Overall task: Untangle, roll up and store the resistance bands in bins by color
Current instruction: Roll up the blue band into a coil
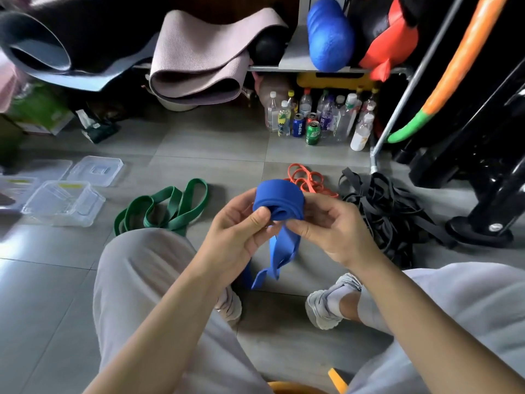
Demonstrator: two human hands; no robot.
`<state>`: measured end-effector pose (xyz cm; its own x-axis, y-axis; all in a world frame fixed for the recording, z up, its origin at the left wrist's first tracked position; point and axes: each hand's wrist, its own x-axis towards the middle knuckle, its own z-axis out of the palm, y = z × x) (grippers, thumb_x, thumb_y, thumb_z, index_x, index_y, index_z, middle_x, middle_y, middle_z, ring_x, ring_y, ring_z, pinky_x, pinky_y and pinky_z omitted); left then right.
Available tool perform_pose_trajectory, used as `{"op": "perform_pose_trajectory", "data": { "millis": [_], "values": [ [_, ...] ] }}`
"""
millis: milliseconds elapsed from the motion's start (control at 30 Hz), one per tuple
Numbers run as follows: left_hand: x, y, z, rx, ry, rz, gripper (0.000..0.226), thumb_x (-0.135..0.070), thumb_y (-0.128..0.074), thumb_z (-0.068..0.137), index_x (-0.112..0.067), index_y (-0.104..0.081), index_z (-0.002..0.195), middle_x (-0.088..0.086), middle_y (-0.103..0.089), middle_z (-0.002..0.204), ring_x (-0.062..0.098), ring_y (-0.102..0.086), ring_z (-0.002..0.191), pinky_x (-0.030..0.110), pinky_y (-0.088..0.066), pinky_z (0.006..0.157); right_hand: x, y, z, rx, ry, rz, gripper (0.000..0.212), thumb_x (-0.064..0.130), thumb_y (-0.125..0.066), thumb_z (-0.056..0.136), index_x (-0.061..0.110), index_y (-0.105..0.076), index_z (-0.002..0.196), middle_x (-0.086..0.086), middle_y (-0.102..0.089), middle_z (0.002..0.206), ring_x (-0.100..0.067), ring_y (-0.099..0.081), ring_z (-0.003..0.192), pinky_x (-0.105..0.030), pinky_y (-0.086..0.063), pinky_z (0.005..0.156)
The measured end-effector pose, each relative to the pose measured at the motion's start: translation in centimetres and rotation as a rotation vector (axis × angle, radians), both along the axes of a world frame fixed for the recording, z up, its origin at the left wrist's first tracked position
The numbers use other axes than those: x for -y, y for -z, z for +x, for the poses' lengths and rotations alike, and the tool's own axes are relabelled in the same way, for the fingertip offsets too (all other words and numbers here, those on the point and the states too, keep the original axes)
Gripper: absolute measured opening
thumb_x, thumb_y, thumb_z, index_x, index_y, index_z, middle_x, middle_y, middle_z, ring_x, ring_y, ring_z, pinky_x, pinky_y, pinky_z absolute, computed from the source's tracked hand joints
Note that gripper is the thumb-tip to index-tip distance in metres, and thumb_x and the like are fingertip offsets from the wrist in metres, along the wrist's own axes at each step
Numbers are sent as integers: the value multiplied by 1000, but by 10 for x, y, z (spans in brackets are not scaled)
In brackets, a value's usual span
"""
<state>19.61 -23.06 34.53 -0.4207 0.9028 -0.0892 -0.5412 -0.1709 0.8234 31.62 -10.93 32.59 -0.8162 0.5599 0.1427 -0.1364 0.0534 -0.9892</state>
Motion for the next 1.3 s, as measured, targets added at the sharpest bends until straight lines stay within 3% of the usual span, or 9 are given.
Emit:
{"op": "perform_pose_trajectory", "data": {
  "millis": [67, 367, 533, 633, 733, 900, 1000, 1200, 1300],
  "values": [
    [-1, 1, 3, 50, -2, -37, 26, 3, -67, 76, -17, -76, 91, 5, -72, 85, 12, -69, 72, 18, -55, 63, -2, 2, 1, -9, 17, -24, 32, 22, -78, 63, 37, -73, 91, 11, -74, 89, -9, -68, 86, -26, -53, 83],
    [-5, 18, 14, 169, -22, -117, 23, -14, -53, 79, -13, -73, 90, 5, -71, 81, 12, -67, 66, 20, -56, 61, 4, 10, 5, 44, 37, -1, 28, 10, -74, 74, 26, -67, 96, 5, -74, 91, -13, -69, 86, -23, -54, 79],
    [-7, 6, -15, -845, -15, -369, 50, -8, -72, 79, -30, -50, 117, -9, -60, 106, -2, -57, 71, 16, -47, 65, -8, 11, 10, 256, -1, 193, 27, 14, -76, 77, 29, -65, 97, 4, -72, 87, -6, -64, 77, -25, -51, 74],
    [-13, -14, -22, -1439, 204, -418, 57, -33, -80, 70, -30, -55, 121, -12, -56, 100, 3, -49, 70, 21, -42, 72, -8, 8, 9, 416, -65, 499, 20, 16, -75, 78, 20, -69, 97, -3, -68, 81, -8, -55, 71, -27, -45, 70],
    [-21, -24, -24, -1727, 376, -484, 46, -42, -71, 76, -24, -61, 117, -9, -56, 90, 11, -48, 77, 28, -43, 76, -7, 8, 9, 424, -53, 569, 22, 19, -76, 75, 19, -69, 95, -2, -68, 80, -8, -55, 73, -32, -47, 69],
    [-25, -17, -22, -1639, 214, -362, 38, -32, -67, 82, -16, -57, 115, -4, -52, 94, 23, -55, 87, 35, -46, 79, -16, 11, 14, 272, 24, 346, 38, 43, -76, 64, 50, -61, 97, 14, -69, 95, -7, -65, 89, -35, -52, 86],
    [-22, -10, -14, -1254, 80, -287, 38, -37, -65, 73, -24, -57, 108, -6, -59, 96, 21, -58, 90, 44, -51, 82, -20, 11, 14, 207, 4, 279, 36, 46, -72, 63, 52, -64, 98, 13, -70, 98, -11, -65, 95, -38, -50, 92],
    [-18, -2, 1, -396, 33, -102, 27, -14, -57, 80, -11, -57, 106, -4, -71, 90, 14, -67, 88, 27, -54, 75, -22, 8, 11, 22, -56, 28, 35, 9, -71, 69, 23, -65, 100, 11, -73, 93, -7, -66, 91, -25, -52, 86],
    [-19, -5, 0, -423, 40, -159, 29, -19, -60, 78, -16, -57, 107, -7, -70, 90, 10, -66, 82, 25, -55, 70, -22, 5, 11, 8, -39, -4, 28, 9, -70, 68, 18, -65, 95, 5, -74, 88, -11, -67, 86, -29, -54, 83]
  ]
}}
